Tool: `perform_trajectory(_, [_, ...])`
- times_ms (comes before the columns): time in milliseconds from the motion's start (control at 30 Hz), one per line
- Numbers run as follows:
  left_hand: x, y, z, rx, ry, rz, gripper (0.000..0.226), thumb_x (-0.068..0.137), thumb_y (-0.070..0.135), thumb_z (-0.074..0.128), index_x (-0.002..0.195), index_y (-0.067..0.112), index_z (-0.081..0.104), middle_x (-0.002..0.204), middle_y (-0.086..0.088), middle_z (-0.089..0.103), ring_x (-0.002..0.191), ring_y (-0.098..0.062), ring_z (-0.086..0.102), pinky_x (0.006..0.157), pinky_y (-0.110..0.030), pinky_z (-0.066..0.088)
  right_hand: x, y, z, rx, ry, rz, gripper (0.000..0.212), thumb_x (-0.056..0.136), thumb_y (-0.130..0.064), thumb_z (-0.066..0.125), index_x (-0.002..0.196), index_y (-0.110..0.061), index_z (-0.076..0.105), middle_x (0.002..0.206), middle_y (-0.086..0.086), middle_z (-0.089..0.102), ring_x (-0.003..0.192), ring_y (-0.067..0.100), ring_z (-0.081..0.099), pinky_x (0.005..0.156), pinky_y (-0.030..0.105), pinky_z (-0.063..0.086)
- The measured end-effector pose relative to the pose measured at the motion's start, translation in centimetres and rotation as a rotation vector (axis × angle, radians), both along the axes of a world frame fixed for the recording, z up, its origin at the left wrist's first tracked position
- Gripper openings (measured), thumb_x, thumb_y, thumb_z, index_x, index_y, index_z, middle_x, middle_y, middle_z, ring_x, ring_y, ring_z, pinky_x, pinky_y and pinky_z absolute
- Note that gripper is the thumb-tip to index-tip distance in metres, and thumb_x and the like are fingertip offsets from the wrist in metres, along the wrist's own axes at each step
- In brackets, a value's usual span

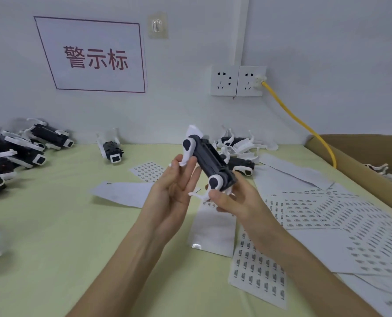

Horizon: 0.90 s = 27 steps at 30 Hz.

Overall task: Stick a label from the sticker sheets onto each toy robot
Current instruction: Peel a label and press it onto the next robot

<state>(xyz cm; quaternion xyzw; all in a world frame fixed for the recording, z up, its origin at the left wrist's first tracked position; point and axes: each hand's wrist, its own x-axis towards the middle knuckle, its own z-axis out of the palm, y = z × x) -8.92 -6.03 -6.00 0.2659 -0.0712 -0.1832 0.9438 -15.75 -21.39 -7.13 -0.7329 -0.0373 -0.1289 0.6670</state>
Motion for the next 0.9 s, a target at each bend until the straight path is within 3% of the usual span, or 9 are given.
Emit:
perform_trajectory(133, [0.3,-0.1,-0.4,0.176,-0.071,0.019,0.018,0.103,0.027,0.053,0.112,0.016,0.065,0.106,-0.002,0.079,0.106,-0.011,0.075,0.074,-0.019,0.060,0.1,-0.1,-0.1,0.065,-0.014,-0.028,0.071,0.063,-0.053,0.081,0.128,-0.036,0.057,0.108,-0.007,0.074,0.099,0.008,0.069,0.084,0.020,0.053])
perform_trajectory(233, [0.5,0.0,-0.6,0.223,-0.137,0.039,0.025,0.098,0.031,0.058,0.114,0.014,0.065,0.106,-0.002,0.078,0.106,-0.013,0.075,0.080,-0.020,0.060,0.2,0.0,0.0,0.033,-0.010,-0.057,0.062,0.067,-0.040,0.084,0.123,-0.037,0.058,0.105,-0.003,0.075,0.094,0.015,0.073,0.082,0.022,0.056])
perform_trajectory(300, [0.7,0.0,-0.7,0.258,-0.168,0.064,0.032,0.089,0.035,0.063,0.112,0.013,0.067,0.104,0.000,0.078,0.102,-0.014,0.076,0.080,-0.021,0.060,0.3,-0.2,0.1,0.049,-0.010,-0.051,0.056,0.070,-0.031,0.080,0.122,-0.034,0.060,0.102,-0.004,0.075,0.091,0.010,0.072,0.079,0.019,0.055])
perform_trajectory(467, [0.7,-0.3,-1.0,0.350,-0.189,0.066,0.041,0.084,0.040,0.068,0.116,0.013,0.070,0.098,0.001,0.078,0.088,-0.014,0.075,0.080,-0.024,0.060,0.0,-0.9,0.4,0.047,-0.046,-0.070,0.051,0.071,-0.026,0.077,0.120,-0.031,0.065,0.097,-0.010,0.072,0.089,0.008,0.071,0.085,0.024,0.057])
perform_trajectory(533, [0.5,-0.4,-1.1,0.452,-0.214,-0.006,0.047,0.086,0.046,0.067,0.122,0.015,0.070,0.114,0.000,0.077,0.099,-0.016,0.075,0.085,-0.027,0.061,0.0,-1.2,0.4,0.033,-0.073,-0.095,0.050,0.071,-0.024,0.077,0.120,-0.030,0.067,0.099,-0.006,0.072,0.090,0.009,0.070,0.084,0.023,0.056])
perform_trajectory(600, [0.2,-0.4,-1.0,0.594,-0.314,-0.129,0.050,0.094,0.050,0.060,0.134,0.020,0.068,0.132,0.000,0.072,0.121,-0.020,0.068,0.101,-0.035,0.055,-0.1,-1.5,0.4,0.012,-0.091,-0.093,0.050,0.072,-0.024,0.077,0.121,-0.031,0.066,0.102,-0.004,0.071,0.095,0.013,0.070,0.084,0.025,0.054])
perform_trajectory(700, [-0.1,-0.4,-1.2,0.619,-0.382,-0.232,0.050,0.104,0.046,0.051,0.142,0.016,0.062,0.143,-0.009,0.064,0.137,-0.034,0.056,0.116,-0.049,0.041,-0.1,-1.3,0.3,-0.060,-0.122,-0.057,0.052,0.073,-0.019,0.078,0.122,-0.033,0.065,0.112,-0.009,0.070,0.104,0.016,0.070,0.090,0.034,0.057])
perform_trajectory(800, [-0.6,-0.7,-0.9,0.569,-0.319,-0.177,0.056,0.099,0.043,0.058,0.141,0.006,0.060,0.138,-0.021,0.065,0.128,-0.033,0.060,0.098,-0.042,0.043,-0.1,-1.0,0.0,-0.107,-0.132,-0.028,0.056,0.072,-0.017,0.079,0.123,-0.037,0.064,0.117,-0.015,0.067,0.108,0.017,0.068,0.096,0.039,0.056])
perform_trajectory(900, [-0.8,-0.8,-0.9,0.524,-0.304,-0.128,0.066,0.094,0.044,0.061,0.144,0.001,0.054,0.142,-0.022,0.061,0.120,-0.030,0.061,0.089,-0.033,0.046,0.1,-1.0,-0.2,-0.084,-0.131,-0.053,0.062,0.072,-0.023,0.082,0.129,-0.037,0.059,0.118,-0.015,0.064,0.109,0.013,0.069,0.094,0.030,0.056])
